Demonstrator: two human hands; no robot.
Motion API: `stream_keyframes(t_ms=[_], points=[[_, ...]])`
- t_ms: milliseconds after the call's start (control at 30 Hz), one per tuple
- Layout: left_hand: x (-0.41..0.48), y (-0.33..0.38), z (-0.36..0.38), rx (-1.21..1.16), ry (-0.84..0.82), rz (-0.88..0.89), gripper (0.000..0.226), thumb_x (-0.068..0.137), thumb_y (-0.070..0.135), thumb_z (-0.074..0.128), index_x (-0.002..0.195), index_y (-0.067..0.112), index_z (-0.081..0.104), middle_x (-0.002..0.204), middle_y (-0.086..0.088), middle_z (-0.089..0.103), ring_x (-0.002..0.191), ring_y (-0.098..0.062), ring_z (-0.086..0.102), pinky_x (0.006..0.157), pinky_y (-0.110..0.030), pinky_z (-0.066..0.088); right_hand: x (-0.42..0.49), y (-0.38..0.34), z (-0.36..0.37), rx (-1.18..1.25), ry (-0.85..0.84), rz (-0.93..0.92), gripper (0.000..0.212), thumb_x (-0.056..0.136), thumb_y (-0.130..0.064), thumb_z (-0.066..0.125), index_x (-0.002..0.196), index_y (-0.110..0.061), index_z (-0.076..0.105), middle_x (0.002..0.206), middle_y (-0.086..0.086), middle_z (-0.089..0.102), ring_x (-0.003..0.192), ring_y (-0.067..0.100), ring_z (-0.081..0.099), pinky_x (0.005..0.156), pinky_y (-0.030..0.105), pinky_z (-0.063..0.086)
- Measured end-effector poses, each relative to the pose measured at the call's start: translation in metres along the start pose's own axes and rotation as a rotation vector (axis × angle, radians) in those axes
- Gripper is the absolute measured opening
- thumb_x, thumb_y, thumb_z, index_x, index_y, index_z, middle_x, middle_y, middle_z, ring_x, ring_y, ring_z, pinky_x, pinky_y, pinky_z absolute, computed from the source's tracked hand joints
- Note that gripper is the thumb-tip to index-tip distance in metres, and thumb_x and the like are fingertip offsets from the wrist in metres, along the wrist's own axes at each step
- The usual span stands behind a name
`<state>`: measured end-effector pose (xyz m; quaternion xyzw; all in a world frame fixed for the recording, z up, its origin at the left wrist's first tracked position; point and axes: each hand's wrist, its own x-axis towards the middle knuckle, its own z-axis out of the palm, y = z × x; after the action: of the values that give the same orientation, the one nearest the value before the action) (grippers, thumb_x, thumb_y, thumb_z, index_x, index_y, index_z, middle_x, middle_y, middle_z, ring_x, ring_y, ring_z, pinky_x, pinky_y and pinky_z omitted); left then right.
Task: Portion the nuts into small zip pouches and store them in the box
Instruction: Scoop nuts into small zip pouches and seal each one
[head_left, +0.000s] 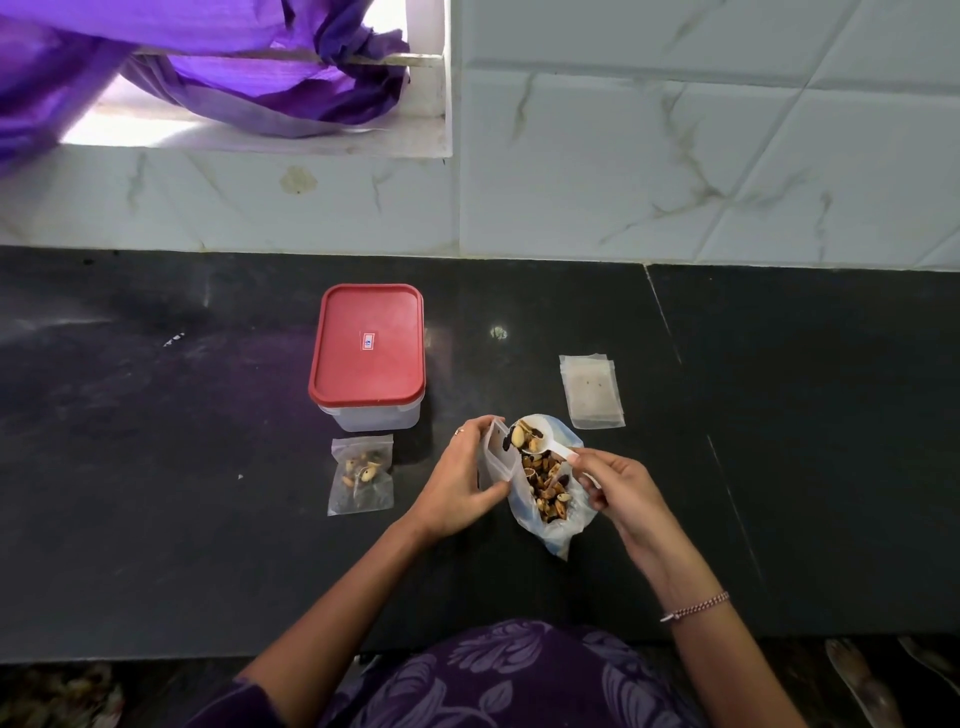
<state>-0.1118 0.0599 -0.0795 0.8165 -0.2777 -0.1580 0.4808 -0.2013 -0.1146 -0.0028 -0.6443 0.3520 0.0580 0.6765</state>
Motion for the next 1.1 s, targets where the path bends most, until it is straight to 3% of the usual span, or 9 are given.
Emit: stream_keyframes(t_ms=[100, 167, 400, 500, 567, 667, 800, 900, 1100], points=[[0.002, 0.002, 0.001, 0.013, -0.016, 0.013, 0.066, 0.077, 0.030, 0.066, 0.136, 0.019, 0.038, 0.130, 0.005, 0.049, 0.123, -0.008, 0.046, 0.107, -0.036, 0.041, -0.002, 0.000, 0.002, -0.054, 0.023, -0.021, 0.013, 0.090, -0.018, 0.060, 0.093, -0.016, 0.073, 0.058, -0.012, 0.056, 0.062, 0.004, 0.048, 0.060, 0.019, 0.037], [0.003, 0.003, 0.002, 0.018, -0.024, 0.016, 0.065, 0.077, 0.031, 0.065, 0.135, 0.020, 0.038, 0.131, 0.006, 0.049, 0.123, -0.008, 0.046, 0.107, -0.037, 0.040, -0.002, -0.002, 0.004, -0.166, 0.057, -0.091, 0.014, 0.090, -0.020, 0.062, 0.099, -0.019, 0.072, 0.076, -0.011, 0.066, 0.074, 0.003, 0.060, 0.062, 0.017, 0.043], [0.004, 0.003, 0.004, 0.034, -0.019, 0.020, 0.057, 0.079, 0.042, 0.060, 0.130, 0.029, 0.037, 0.126, 0.008, 0.049, 0.118, -0.009, 0.047, 0.103, -0.044, 0.041, -0.013, -0.009, 0.015, -0.873, 0.138, -0.625, 0.024, 0.092, -0.024, 0.059, 0.114, -0.020, 0.069, 0.103, -0.009, 0.062, 0.092, 0.004, 0.059, 0.078, 0.023, 0.052], [0.005, 0.005, 0.009, 0.010, -0.006, 0.021, 0.060, 0.078, 0.046, 0.059, 0.130, 0.026, 0.036, 0.123, 0.005, 0.049, 0.115, -0.014, 0.049, 0.101, -0.046, 0.042, -0.016, -0.004, 0.026, -1.161, 0.133, -0.824, 0.022, 0.092, -0.023, 0.059, 0.110, -0.018, 0.069, 0.101, -0.004, 0.058, 0.092, 0.010, 0.055, 0.071, 0.024, 0.051], [0.006, 0.006, 0.011, -0.014, 0.001, 0.009, 0.062, 0.076, 0.049, 0.060, 0.127, 0.028, 0.034, 0.122, 0.004, 0.048, 0.115, -0.015, 0.049, 0.101, -0.045, 0.043, -0.018, 0.001, 0.031, -1.276, 0.139, -0.868, 0.024, 0.077, -0.018, 0.077, 0.101, -0.015, 0.072, 0.091, -0.003, 0.058, 0.082, 0.010, 0.056, 0.058, 0.021, 0.050], [0.007, 0.007, 0.009, -0.013, 0.007, 0.012, 0.062, 0.076, 0.056, 0.059, 0.125, 0.031, 0.031, 0.122, 0.004, 0.046, 0.115, -0.014, 0.048, 0.101, -0.044, 0.043, -0.016, 0.004, 0.030, -1.236, 0.194, -0.926, 0.035, 0.060, -0.014, 0.088, 0.092, -0.015, 0.074, 0.083, -0.004, 0.059, 0.074, 0.008, 0.058, 0.052, 0.016, 0.048], [0.010, 0.009, 0.005, 0.016, 0.019, 0.024, 0.061, 0.080, 0.067, 0.053, 0.124, 0.030, 0.032, 0.121, 0.004, 0.048, 0.112, -0.013, 0.050, 0.099, -0.042, 0.045, -0.016, 0.000, 0.025, -0.959, 0.205, -0.877, 0.021, 0.082, -0.013, 0.072, 0.103, -0.013, 0.072, 0.092, -0.005, 0.060, 0.085, 0.007, 0.057, 0.071, 0.013, 0.043], [0.011, 0.009, 0.006, 0.039, 0.009, 0.018, 0.066, 0.079, 0.073, 0.050, 0.124, 0.031, 0.029, 0.121, 0.005, 0.048, 0.111, -0.012, 0.052, 0.099, -0.043, 0.045, -0.019, -0.002, 0.020, -0.807, 0.230, -0.858, 0.016, 0.083, -0.014, 0.071, 0.099, -0.016, 0.071, 0.092, -0.011, 0.058, 0.085, 0.004, 0.057, 0.073, 0.008, 0.041], [0.013, 0.011, 0.005, 0.041, 0.006, 0.029, 0.067, 0.078, 0.068, 0.053, 0.124, 0.027, 0.027, 0.117, 0.003, 0.049, 0.104, -0.014, 0.054, 0.093, -0.041, 0.048, -0.020, 0.006, 0.018, -0.918, 0.258, -1.020, 0.022, 0.078, -0.008, 0.075, 0.099, -0.010, 0.071, 0.090, -0.004, 0.059, 0.086, 0.002, 0.050, 0.081, 0.007, 0.039]])
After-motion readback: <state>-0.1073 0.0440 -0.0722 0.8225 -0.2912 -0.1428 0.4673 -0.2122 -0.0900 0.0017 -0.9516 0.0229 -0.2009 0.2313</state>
